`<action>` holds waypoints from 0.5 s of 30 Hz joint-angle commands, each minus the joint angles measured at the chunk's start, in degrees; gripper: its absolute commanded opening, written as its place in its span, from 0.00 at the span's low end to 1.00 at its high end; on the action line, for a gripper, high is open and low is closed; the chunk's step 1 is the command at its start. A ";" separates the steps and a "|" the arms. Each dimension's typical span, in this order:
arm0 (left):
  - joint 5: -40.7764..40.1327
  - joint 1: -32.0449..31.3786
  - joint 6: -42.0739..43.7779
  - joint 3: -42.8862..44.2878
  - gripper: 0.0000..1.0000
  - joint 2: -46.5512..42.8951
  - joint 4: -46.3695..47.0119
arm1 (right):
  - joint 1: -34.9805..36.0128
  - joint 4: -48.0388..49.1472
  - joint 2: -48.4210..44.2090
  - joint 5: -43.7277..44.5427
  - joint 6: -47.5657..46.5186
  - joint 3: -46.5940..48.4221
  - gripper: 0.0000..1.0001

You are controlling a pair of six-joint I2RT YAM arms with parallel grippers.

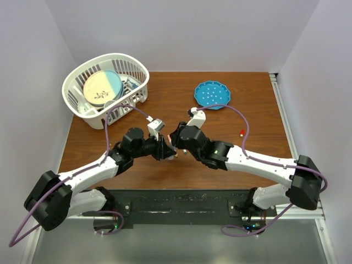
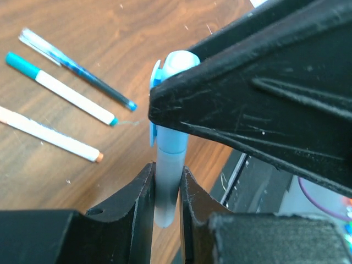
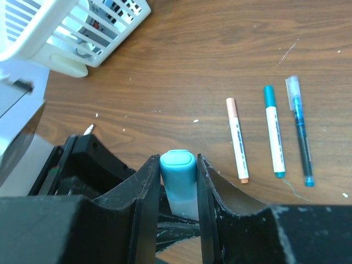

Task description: Insert the pens into the pen caps

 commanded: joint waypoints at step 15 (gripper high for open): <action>-0.04 8.07 -5.33 2.43 0.00 -2.78 20.78 | 10.21 -8.28 1.76 -4.54 2.86 1.52 0.00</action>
